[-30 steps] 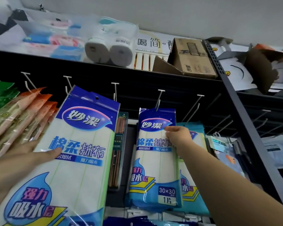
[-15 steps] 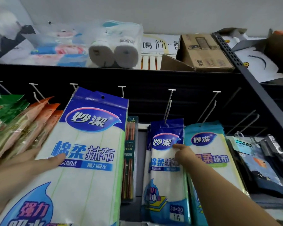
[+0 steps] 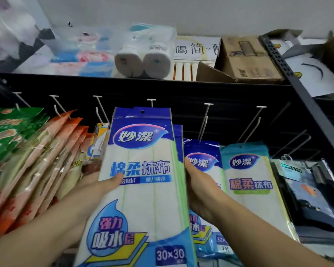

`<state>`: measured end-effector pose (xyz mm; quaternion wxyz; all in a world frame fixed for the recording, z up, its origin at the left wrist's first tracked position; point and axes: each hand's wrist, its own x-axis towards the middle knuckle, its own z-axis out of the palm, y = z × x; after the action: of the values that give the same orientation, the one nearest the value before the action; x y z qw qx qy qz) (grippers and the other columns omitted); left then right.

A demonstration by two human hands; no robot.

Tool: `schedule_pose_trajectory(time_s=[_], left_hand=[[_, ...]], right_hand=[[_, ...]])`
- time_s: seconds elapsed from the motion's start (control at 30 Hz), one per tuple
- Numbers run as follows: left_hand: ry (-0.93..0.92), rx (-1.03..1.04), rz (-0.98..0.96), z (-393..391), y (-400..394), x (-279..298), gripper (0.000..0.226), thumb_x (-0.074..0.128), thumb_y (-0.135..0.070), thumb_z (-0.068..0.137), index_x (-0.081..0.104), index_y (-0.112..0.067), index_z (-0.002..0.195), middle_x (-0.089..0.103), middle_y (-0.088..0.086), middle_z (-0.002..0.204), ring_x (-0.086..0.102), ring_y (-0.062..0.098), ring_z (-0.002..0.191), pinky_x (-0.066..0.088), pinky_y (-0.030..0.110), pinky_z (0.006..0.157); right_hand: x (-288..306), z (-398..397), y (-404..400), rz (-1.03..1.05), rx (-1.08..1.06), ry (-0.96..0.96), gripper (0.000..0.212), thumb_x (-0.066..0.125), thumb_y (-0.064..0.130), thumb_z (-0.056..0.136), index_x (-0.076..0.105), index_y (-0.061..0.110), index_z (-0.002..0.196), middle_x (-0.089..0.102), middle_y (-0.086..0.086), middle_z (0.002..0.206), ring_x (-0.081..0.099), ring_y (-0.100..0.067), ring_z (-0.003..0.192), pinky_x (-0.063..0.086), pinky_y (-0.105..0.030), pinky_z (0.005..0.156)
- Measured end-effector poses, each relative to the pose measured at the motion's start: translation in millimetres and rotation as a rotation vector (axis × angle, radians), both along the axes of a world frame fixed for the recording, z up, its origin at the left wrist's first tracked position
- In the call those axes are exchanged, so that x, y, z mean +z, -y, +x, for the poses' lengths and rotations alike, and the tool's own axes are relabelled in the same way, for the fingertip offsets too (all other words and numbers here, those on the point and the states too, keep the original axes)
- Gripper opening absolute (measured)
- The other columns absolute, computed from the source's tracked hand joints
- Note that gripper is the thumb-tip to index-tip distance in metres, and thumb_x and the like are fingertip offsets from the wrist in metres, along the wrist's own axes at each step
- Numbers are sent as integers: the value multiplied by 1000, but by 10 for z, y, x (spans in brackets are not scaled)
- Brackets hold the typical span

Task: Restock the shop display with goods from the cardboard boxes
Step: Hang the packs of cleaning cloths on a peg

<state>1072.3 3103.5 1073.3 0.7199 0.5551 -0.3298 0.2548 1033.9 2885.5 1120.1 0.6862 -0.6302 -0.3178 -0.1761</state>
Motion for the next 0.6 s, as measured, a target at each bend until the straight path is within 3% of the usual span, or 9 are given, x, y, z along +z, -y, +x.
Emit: schedule_pose_trajectory(time_s=[0.07,0.2,0.4,0.53,0.6], left_hand=[[34,-11,45,-126,103,-10,37,70,-33,81,65,-13,112,71,16,107,67,38,100,51,57,91],[-5,-139,42,-142,231,-75,17,59,-19,91,64,-11,105,73,21,86,71,39,70,59,45,54],[0,-188,-17,-95,326,-78,22,60,-19,90,62,-15,111,74,18,90,72,38,74,59,41,53],[-3,-202,-28,-92,377,-111,19,61,-17,89,63,-14,108,74,19,88,72,36,68,58,41,50],[14,-190,-37,-96,397,-109,21,61,-17,88,63,-12,108,73,20,89,72,37,70,59,43,55]], right_hand=[[-35,-67,18,78,45,18,39,36,33,103,64,9,117,73,-12,105,69,-27,102,54,-43,92],[-90,-127,114,111,109,-22,36,38,26,103,63,4,115,72,-16,106,68,-29,100,56,-43,89],[-163,-73,190,101,11,33,27,52,15,97,66,-3,112,71,-20,105,69,-31,95,58,-41,83],[-174,-38,255,145,-133,113,17,61,18,92,65,2,87,74,-15,86,69,-23,67,58,-35,67],[-162,-40,263,188,-187,124,17,63,19,91,62,4,85,72,-15,82,66,-23,64,57,-33,61]])
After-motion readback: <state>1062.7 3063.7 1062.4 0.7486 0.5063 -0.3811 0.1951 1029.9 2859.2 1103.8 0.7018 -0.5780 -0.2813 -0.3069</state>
